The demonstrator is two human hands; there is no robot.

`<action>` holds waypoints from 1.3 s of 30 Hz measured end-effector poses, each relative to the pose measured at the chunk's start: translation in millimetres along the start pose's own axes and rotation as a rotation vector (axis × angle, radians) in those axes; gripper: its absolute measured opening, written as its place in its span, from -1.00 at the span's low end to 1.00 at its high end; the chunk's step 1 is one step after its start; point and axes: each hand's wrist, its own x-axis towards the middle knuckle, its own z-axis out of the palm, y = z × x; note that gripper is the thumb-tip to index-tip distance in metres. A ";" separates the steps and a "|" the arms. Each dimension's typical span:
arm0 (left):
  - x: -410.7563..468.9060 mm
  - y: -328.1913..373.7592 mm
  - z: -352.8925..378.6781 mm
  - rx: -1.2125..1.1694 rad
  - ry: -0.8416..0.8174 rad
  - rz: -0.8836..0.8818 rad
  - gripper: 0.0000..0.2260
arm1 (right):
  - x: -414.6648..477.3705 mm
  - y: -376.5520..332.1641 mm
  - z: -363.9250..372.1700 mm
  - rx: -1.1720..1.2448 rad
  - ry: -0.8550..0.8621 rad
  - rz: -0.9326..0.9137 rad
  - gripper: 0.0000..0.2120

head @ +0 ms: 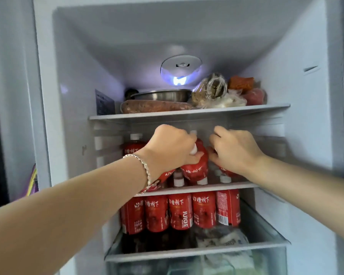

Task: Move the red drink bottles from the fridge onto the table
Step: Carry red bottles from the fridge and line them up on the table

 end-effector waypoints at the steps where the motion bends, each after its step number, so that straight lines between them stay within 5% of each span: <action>1: -6.0 -0.3 -10.1 0.028 -0.013 -0.018 -0.55 | -1.5 -1.9 -5.5 0.019 0.023 -0.004 -0.69; 10: -86.1 18.7 -88.2 0.038 -0.376 -0.361 -0.60 | -15.0 -62.2 -63.8 0.321 0.027 -0.116 -0.87; 14: -154.5 42.8 -115.4 0.076 -0.636 -0.434 -0.60 | -43.8 -116.9 -98.9 0.495 -0.230 -0.315 -0.75; 21: -298.0 72.3 -199.3 0.153 -0.973 -0.672 -0.60 | -99.1 -228.0 -178.6 0.778 -0.322 -0.614 -0.73; 27: -415.6 105.4 -332.2 0.267 -1.202 -0.904 -0.59 | -160.4 -327.0 -287.6 0.965 -0.222 -0.941 -0.72; 39: -595.9 233.8 -701.4 0.583 -1.451 -1.386 -0.58 | -316.9 -446.0 -652.3 1.262 0.105 -1.452 -0.67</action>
